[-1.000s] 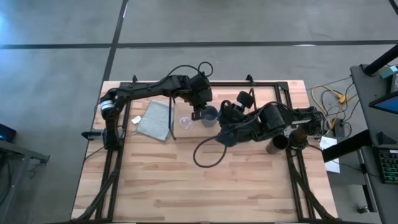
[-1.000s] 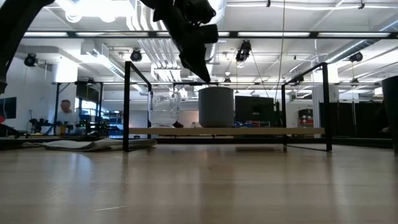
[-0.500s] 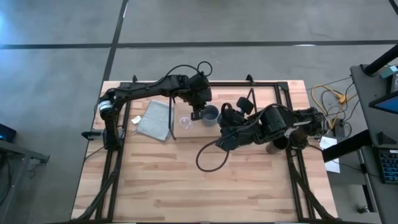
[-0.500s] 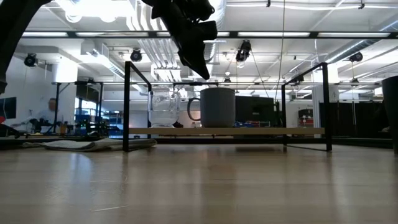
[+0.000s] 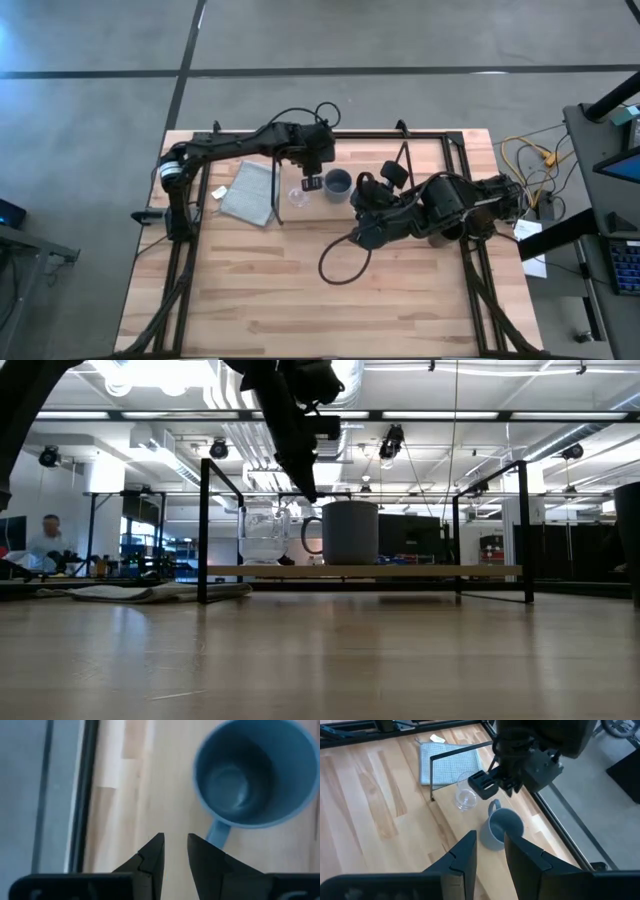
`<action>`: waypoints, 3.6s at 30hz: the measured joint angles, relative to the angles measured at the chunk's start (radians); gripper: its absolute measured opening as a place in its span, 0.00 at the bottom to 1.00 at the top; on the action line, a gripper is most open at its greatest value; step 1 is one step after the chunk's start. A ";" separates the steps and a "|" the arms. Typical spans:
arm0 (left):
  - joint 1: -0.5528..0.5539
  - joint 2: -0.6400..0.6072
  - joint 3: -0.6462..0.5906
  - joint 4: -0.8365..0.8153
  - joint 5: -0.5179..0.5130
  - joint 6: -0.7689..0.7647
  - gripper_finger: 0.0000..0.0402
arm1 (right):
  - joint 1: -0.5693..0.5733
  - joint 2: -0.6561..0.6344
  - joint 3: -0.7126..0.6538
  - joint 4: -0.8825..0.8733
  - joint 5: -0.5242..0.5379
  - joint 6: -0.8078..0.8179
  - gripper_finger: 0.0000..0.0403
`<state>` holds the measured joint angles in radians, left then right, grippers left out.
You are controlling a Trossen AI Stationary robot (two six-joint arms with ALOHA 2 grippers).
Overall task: Stack small to large cups/mugs on shelf
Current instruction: Put the blue mug on the shelf
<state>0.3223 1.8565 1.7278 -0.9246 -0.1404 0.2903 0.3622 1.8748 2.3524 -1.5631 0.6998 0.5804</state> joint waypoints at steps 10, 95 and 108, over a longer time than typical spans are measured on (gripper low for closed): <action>-0.001 0.002 -0.050 0.004 0.024 -0.028 0.01 | 0.000 0.000 0.000 0.000 0.000 -0.001 0.23; -0.068 0.027 -0.138 0.420 0.088 -0.311 0.00 | 0.000 0.000 0.000 0.014 0.007 0.002 0.23; -0.062 0.028 -0.172 0.400 0.094 -0.314 0.00 | 0.000 0.000 0.000 0.013 0.007 -0.004 0.23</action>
<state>0.2600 1.8843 1.5558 -0.5249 -0.0463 -0.0238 0.3618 1.8748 2.3524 -1.5497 0.7071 0.5762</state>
